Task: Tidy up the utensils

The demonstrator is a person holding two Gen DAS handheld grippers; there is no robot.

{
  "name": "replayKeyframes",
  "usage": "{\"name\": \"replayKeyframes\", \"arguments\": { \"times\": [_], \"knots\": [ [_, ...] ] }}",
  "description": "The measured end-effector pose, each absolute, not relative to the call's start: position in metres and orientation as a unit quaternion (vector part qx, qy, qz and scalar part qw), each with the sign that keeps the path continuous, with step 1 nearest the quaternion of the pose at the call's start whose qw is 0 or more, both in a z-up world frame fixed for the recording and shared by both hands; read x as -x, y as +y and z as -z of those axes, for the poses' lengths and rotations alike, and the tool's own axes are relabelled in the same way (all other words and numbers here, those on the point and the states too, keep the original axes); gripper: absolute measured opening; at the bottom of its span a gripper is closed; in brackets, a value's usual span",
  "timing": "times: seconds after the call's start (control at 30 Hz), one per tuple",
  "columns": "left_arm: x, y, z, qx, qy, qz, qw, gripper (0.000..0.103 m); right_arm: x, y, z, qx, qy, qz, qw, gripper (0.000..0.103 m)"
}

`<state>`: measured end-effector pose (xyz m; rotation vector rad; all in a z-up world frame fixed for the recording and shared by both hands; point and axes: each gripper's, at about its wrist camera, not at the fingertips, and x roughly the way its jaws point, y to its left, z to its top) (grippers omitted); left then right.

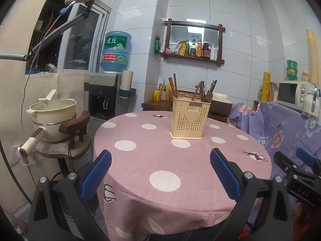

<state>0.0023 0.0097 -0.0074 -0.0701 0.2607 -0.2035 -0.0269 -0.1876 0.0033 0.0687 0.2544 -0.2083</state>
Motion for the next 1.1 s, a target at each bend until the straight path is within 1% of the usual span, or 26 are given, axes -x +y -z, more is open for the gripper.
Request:
{"name": "replayKeyframes", "arguments": {
  "times": [1.1],
  "knots": [
    [-0.0014, 0.0057, 0.0071, 0.025, 0.133, 0.104, 0.985, 0.098, 0.0261, -0.1877, -0.0019, -0.034, 0.129, 0.102, 0.986, 0.097]
  ]
}}
